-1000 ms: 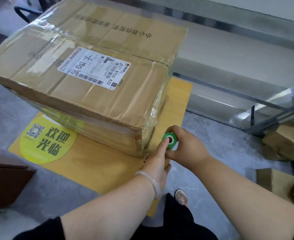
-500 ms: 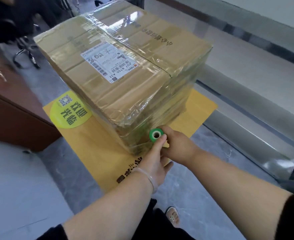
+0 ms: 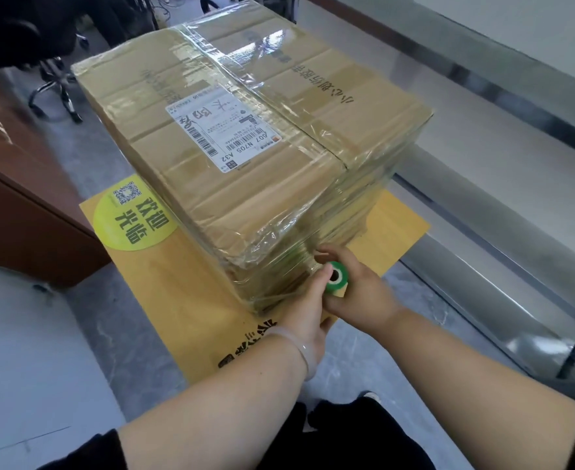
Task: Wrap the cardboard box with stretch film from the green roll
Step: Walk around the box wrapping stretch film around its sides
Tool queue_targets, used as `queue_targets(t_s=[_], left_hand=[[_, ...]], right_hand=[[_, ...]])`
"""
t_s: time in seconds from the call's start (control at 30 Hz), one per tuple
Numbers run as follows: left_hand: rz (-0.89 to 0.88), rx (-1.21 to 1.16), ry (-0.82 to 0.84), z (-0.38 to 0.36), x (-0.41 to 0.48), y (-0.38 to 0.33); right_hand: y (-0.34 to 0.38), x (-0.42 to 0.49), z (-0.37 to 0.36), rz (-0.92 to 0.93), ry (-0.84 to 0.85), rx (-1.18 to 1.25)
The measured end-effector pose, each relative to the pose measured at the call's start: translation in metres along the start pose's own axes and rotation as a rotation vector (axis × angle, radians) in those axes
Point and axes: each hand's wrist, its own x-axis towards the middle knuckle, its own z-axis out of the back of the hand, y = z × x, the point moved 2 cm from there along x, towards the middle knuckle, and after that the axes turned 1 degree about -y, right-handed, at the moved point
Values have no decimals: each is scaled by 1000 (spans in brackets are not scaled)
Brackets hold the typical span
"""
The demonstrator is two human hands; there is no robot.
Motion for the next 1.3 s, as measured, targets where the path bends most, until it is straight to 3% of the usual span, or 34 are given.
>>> queue_targets(t_s=[0.13,0.37,0.47,0.63,0.87,1.03,1.17,1.3], left_hand=[[-15,19,-72,-8,6,-1],[-131,-163,-162,-27,19,18],[-181,-227,-213,-36,24,21],[-227,-363,-359,-50,34,21],[-294,-418,-367,-82,41,36],[-296,-443,-332,-89,45,31],[-298,-460,-291,-88,59,29],[-307,-457,-298,-89,75,34]], right_hand=[[-10,16,13,-32,115,-15],[-19,41,30,-15,111,-300],[-24,44,38,33,168,-153],[-35,54,52,168,433,-17],[-35,61,74,217,320,-124],[-33,64,76,261,343,-118],[-43,69,78,168,426,-9],[-51,70,87,158,322,-49]])
